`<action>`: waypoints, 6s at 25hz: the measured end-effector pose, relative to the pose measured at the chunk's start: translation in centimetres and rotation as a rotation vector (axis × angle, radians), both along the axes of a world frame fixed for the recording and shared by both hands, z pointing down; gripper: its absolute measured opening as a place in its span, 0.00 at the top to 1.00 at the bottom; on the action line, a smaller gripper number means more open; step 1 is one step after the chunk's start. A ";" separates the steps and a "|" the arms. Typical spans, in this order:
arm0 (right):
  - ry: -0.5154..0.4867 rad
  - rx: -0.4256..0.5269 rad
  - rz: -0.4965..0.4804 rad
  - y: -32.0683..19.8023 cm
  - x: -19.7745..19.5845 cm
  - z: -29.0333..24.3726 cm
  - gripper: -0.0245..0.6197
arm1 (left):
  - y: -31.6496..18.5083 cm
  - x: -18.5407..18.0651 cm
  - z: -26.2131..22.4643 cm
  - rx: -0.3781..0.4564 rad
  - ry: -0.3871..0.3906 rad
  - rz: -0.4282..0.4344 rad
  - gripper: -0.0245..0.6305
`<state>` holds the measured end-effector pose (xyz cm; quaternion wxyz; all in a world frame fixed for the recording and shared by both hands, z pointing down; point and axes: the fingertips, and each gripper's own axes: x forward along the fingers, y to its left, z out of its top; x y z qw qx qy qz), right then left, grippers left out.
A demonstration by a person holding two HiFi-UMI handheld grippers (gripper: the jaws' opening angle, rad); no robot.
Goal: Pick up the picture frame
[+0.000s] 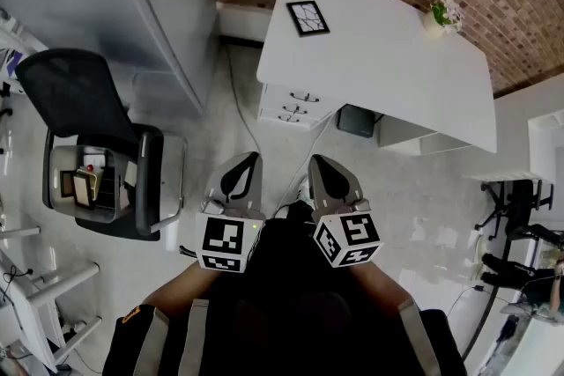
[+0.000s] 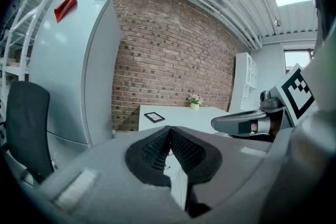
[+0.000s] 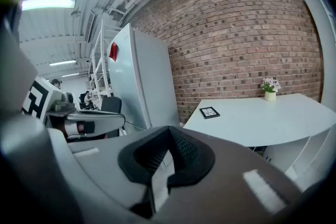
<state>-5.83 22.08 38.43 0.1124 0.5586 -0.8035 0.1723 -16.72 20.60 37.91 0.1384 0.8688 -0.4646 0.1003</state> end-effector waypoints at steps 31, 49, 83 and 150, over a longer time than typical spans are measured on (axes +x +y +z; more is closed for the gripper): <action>0.032 0.018 0.006 -3.8 2.7 -1.0 0.96 | -3.7 1.9 -0.2 -0.011 0.049 -0.035 0.97; -0.062 -0.011 -0.076 -15.5 11.5 -0.2 0.96 | -14.2 11.1 -0.6 -0.065 -0.007 -0.114 0.97; 0.077 -0.258 -0.111 -32.8 13.3 7.4 0.96 | -31.4 14.4 7.0 -0.292 0.007 -0.141 0.95; 0.055 -0.633 -0.084 -45.8 14.5 22.4 0.77 | -44.0 16.5 22.6 -0.687 0.034 -0.204 0.82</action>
